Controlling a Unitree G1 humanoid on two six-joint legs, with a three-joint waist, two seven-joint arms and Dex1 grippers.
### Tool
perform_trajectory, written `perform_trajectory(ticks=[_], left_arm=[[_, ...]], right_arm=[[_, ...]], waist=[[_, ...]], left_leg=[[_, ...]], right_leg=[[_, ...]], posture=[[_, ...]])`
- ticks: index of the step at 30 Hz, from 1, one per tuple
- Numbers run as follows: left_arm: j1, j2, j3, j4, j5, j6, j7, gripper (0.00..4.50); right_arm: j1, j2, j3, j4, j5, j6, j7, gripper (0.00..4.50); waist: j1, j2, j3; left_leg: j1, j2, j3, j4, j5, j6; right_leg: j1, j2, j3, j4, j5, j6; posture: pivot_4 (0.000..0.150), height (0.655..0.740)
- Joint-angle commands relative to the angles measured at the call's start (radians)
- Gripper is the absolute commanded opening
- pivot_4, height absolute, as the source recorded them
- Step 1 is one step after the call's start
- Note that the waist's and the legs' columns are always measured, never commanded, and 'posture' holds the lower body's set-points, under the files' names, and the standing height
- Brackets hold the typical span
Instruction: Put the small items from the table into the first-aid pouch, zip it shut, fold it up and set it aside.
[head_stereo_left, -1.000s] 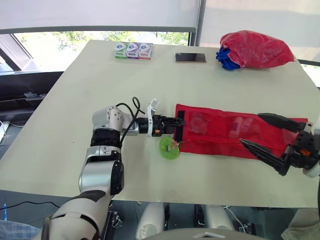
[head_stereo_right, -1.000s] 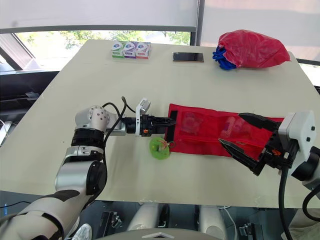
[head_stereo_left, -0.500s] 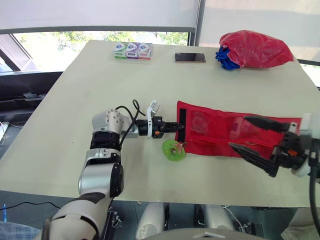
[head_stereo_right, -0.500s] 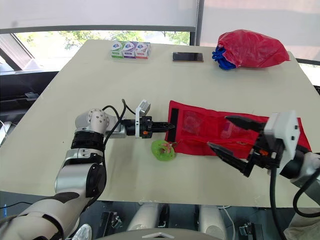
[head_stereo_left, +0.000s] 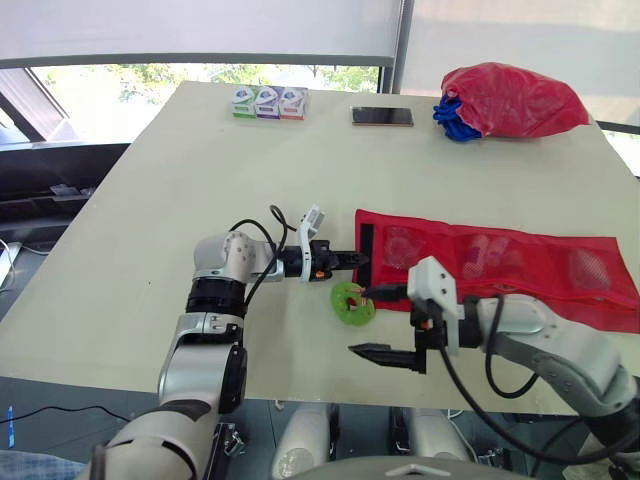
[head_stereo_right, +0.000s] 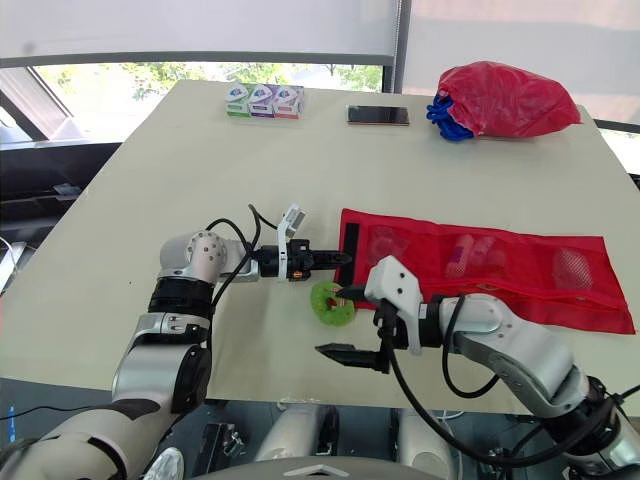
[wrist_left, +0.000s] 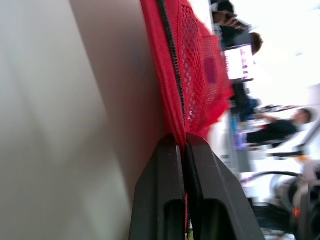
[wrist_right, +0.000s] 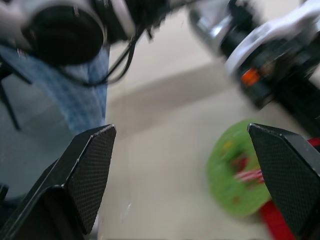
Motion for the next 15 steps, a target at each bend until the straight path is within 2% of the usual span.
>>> perform_trajectory(ticks=[1, 6, 15], left_arm=[[0.023, 0.007, -0.032, 0.042, 0.043, -0.076, -0.006, 0.09], [0.024, 0.004, -0.047, 0.059, 0.042, -0.092, -0.024, 0.09], [0.008, -0.008, -0.059, 0.081, 0.046, -0.108, -0.034, 0.09]], right_arm=[[-0.050, 0.038, 0.050, 0.029, -0.090, 0.013, -0.014, 4.50], [-0.081, 0.107, 0.087, 0.090, -0.183, 0.029, -0.048, 4.50], [-0.133, 0.157, 0.204, 0.177, -0.349, 0.092, -0.064, 4.50]], waist=[[-0.002, 0.000, -0.001], [0.000, 0.002, -0.002], [0.000, 0.003, -0.003]], left_leg=[[0.001, 0.000, 0.000, 0.000, 0.000, 0.000], [0.003, 0.001, 0.000, -0.002, 0.000, 0.000], [0.003, 0.000, 0.000, -0.002, 0.000, 0.000]], right_leg=[[0.000, 0.000, 0.000, 0.000, 0.000, 0.000], [0.001, 0.004, -0.001, 0.001, 0.000, 0.000], [0.002, 0.005, -0.001, 0.001, 0.000, 0.000]], posture=[[0.150, 0.7400], [0.150, 0.7400], [0.150, 0.7400]])
